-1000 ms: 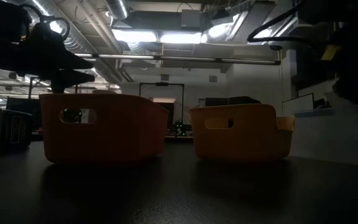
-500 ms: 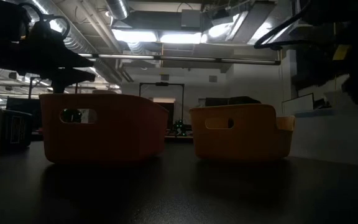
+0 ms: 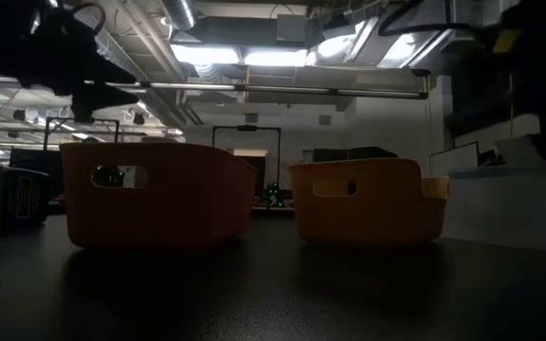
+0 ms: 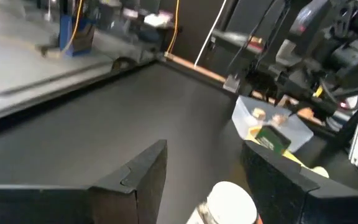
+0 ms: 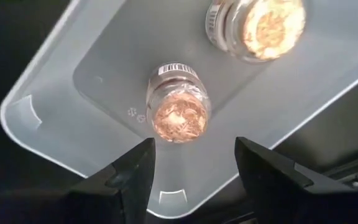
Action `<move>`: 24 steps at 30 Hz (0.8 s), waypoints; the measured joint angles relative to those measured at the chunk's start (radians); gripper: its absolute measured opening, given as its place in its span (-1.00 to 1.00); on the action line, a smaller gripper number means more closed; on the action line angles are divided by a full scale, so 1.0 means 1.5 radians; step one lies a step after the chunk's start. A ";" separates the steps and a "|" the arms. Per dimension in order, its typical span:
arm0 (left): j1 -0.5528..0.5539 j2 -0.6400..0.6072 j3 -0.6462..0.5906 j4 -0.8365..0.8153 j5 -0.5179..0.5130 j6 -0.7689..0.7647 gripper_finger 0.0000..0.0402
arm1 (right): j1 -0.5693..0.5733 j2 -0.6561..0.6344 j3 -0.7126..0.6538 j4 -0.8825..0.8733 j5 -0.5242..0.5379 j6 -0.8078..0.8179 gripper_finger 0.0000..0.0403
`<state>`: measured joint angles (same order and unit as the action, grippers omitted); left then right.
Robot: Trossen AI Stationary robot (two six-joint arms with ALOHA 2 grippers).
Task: Sort spices by type
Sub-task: Put the white spice bottle into the orange bin
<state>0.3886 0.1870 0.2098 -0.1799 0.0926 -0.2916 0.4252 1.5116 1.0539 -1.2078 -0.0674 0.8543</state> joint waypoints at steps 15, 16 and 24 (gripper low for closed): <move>-0.006 0.261 0.212 -0.202 -0.019 -0.051 -0.02 | 0.000 -0.003 0.113 -0.089 0.167 -0.107 0.10; -0.011 0.285 0.216 -0.203 -0.020 -0.045 -0.02 | 0.000 -0.003 0.118 -0.094 0.175 -0.117 0.10; -0.076 0.428 0.240 -0.201 -0.018 0.019 -0.02 | 0.000 -0.026 0.141 -0.134 0.214 -0.121 0.10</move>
<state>0.2746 0.8293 0.5697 -0.4808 0.0658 -0.2631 0.4252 1.4733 1.2659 -1.4081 0.2539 0.6735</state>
